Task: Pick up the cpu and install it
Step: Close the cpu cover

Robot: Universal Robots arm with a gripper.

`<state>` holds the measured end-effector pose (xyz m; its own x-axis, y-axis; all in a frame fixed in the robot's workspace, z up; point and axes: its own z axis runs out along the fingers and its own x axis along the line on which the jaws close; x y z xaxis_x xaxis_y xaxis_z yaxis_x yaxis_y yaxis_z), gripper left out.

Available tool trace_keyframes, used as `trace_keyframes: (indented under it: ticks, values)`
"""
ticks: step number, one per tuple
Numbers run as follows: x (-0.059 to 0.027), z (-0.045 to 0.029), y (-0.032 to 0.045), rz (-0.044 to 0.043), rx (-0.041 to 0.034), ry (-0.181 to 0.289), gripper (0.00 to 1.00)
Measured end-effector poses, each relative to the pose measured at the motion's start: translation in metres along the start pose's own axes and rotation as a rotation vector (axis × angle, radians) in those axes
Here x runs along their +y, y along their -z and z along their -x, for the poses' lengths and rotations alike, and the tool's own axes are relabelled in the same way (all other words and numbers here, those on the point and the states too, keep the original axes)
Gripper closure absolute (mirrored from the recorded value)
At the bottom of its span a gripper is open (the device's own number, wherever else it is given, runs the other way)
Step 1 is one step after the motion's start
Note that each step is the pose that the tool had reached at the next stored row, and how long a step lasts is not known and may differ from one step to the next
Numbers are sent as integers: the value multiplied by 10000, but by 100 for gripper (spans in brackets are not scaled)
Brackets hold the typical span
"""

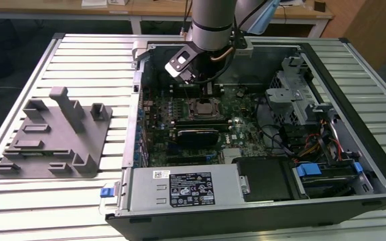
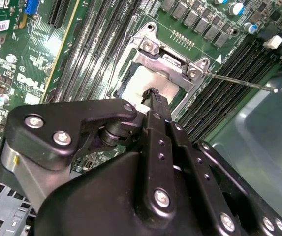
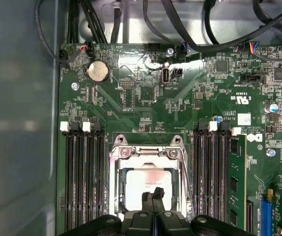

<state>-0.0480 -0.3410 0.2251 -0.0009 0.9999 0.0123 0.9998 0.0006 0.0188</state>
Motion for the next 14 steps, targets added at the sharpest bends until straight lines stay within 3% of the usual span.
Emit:
trace_keyframes:
  ticks: [6,14]
  values:
    - [0,0,-1,-1,3,115,89]
    - [0,0,-3,-17,30,1504,89]
